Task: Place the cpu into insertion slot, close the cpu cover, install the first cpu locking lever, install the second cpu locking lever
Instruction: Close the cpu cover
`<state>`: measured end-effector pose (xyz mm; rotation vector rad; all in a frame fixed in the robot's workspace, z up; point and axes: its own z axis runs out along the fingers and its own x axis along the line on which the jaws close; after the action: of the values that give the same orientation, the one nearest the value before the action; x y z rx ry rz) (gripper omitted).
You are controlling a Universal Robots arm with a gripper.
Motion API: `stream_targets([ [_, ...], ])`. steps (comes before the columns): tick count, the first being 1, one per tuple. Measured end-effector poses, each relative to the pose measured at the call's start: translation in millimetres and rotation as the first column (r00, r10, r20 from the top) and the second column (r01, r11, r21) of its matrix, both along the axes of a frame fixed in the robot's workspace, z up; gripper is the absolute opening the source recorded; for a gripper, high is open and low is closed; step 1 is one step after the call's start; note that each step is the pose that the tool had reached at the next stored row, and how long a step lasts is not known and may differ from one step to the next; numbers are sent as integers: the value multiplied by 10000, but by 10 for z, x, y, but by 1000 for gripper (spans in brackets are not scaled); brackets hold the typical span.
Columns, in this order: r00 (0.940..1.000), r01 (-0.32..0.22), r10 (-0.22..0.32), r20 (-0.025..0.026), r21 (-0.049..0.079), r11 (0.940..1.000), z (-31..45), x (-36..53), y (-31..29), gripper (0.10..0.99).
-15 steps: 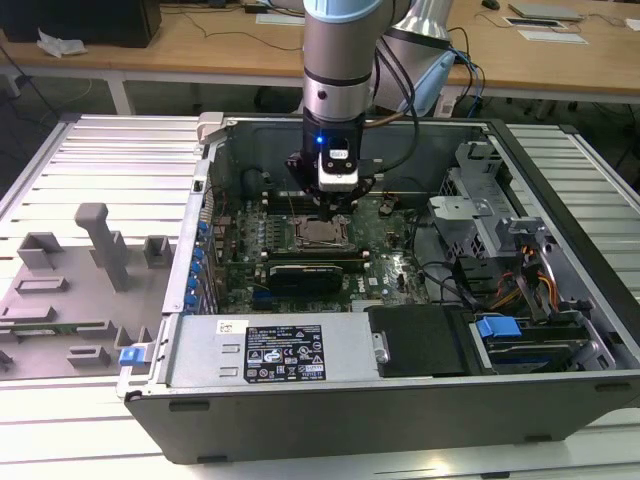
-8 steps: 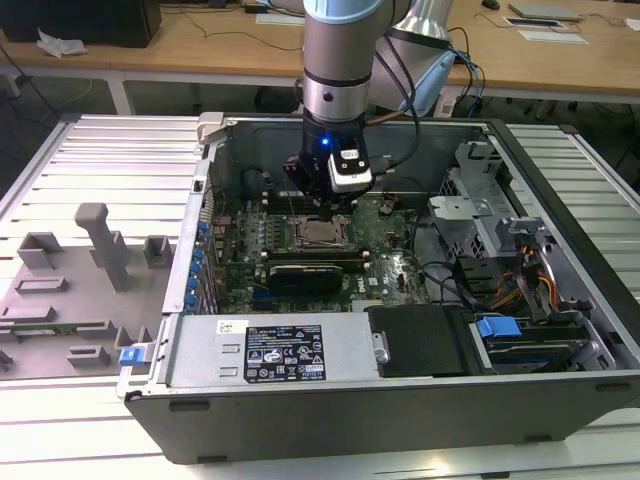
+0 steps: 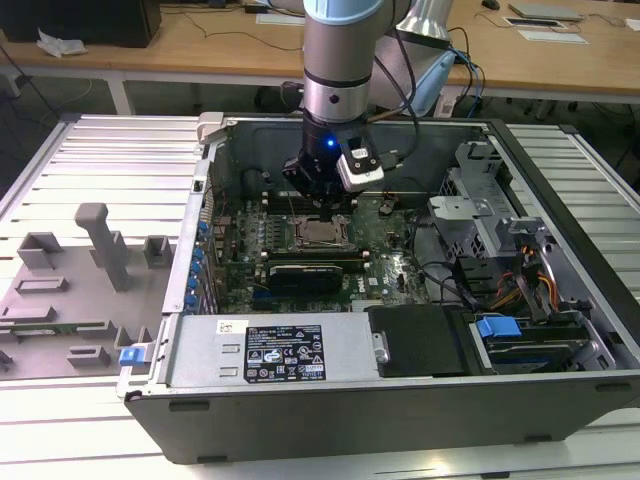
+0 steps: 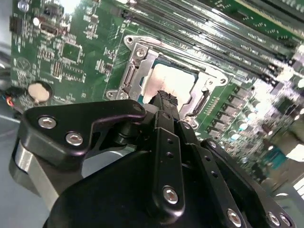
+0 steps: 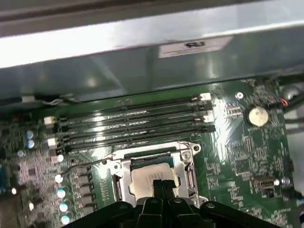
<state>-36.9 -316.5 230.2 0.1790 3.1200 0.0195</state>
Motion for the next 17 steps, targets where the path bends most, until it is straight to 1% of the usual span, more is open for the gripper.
stream_targets([
  [1, 9988, -485, 485, 0, 0, 9988, -2, 0, 0, 106],
  [2, 9964, -845, 845, 0, -1, 9964, -3, 0, 0, 106],
  [4, 9926, -1213, 1213, 0, -2, 9926, -5, 0, 0, 106],
  [5, 9878, -1558, 1558, 0, -4, 9878, -7, 0, 0, 106],
  [6, 9844, -1759, 1759, 0, -4, 9844, -8, -1, 0, 106],
  [8, 9804, -1968, 1968, 1, -3, 9804, -11, -6, -5, 106],
  [12, 9804, -1969, 1969, -2, -5, 9804, -9, -11, -18, 106],
  [17, 9804, -1969, 1969, 0, -4, 9804, -16, -47, -83, 106],
])
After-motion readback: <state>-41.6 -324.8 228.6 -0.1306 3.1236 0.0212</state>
